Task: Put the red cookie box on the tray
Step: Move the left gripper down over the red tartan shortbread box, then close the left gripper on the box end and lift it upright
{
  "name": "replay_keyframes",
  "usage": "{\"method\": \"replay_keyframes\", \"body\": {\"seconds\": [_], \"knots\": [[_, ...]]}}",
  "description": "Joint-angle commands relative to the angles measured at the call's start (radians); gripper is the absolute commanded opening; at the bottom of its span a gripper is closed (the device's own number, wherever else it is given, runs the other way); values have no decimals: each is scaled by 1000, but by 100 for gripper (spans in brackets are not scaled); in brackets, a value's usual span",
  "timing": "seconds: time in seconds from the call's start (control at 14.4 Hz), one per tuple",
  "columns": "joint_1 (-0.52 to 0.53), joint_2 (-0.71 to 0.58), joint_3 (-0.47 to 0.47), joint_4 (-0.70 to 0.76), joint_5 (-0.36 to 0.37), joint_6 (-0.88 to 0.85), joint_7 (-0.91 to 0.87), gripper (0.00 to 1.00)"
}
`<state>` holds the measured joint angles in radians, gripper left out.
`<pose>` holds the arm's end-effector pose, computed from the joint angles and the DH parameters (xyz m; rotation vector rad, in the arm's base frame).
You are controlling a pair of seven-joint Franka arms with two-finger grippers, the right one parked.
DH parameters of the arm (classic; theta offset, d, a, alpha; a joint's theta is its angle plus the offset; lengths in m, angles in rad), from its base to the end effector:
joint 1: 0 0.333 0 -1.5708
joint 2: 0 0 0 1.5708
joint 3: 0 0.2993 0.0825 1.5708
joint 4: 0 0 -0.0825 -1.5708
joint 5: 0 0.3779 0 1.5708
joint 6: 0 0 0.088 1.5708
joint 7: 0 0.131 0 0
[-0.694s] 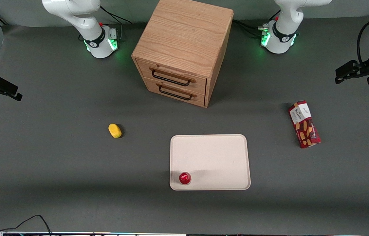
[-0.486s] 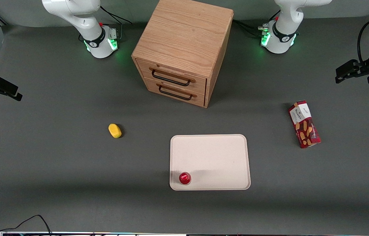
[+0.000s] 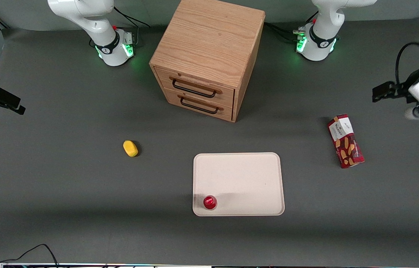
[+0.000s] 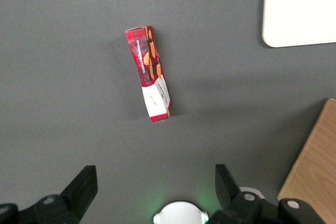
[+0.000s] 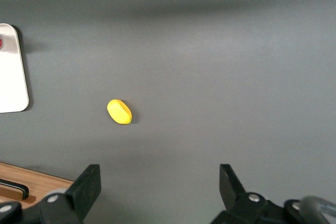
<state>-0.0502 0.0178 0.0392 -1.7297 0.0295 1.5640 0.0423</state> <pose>0.5370 -0.0021 0.5008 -3.1000 0.0864 0.2860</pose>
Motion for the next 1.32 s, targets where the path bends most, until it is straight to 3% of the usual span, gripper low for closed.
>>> {"method": "replay_keyframes", "body": {"seconds": [0.0, 0.42, 0.9, 0.97, 1.04, 1.11, 1.25], "knots": [[1, -58, 45, -261, 10, 244, 28, 100], [3, 28, 56, -574, 1, 782, 40, 100], [7, 203, 54, -594, -13, 1045, 47, 99], [9, 209, 53, -593, -13, 1053, 48, 93], [9, 214, 53, -593, -13, 1053, 50, 80], [9, 215, 53, -594, -13, 1064, 50, 61], [9, 218, 53, -594, -13, 1067, 50, 14]]}}
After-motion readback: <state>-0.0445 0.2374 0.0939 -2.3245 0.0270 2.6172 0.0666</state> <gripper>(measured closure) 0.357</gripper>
